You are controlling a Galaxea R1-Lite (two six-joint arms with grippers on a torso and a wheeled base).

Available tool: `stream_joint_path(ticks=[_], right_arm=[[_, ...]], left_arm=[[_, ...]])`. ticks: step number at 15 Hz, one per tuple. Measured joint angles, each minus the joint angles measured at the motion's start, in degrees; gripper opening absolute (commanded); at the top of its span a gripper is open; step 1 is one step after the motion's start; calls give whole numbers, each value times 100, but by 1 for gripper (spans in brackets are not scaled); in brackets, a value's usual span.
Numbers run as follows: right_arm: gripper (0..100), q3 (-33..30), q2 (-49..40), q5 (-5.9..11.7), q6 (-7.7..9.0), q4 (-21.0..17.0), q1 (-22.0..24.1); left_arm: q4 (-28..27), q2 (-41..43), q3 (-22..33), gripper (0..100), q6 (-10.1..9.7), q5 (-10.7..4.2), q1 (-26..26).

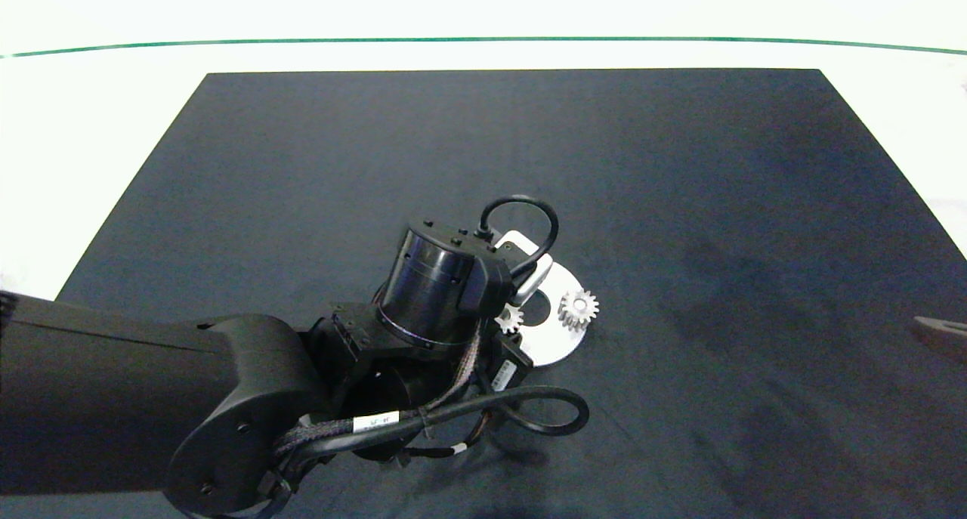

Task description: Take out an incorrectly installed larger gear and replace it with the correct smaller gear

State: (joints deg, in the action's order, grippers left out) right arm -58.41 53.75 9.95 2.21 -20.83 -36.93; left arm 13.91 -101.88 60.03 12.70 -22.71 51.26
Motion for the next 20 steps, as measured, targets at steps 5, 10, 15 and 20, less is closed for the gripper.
stream_joint_path(ticks=[5, 10, 15, 20], right_arm=[[100, -16, 13, 7, -4, 2, -4], [100, -28, 22, 9, -4, 5, -9], [100, -27, 20, 2, -4, 5, -4], [100, -13, 7, 7, -4, 5, -6]], left_arm=[[48, 107, -208, 19, -35, 0, -2], [65, 105, -336, 19, -55, -2, 41], [41, 45, -162, 19, -46, 0, 41], [37, 4, -228, 19, -50, 9, 44]])
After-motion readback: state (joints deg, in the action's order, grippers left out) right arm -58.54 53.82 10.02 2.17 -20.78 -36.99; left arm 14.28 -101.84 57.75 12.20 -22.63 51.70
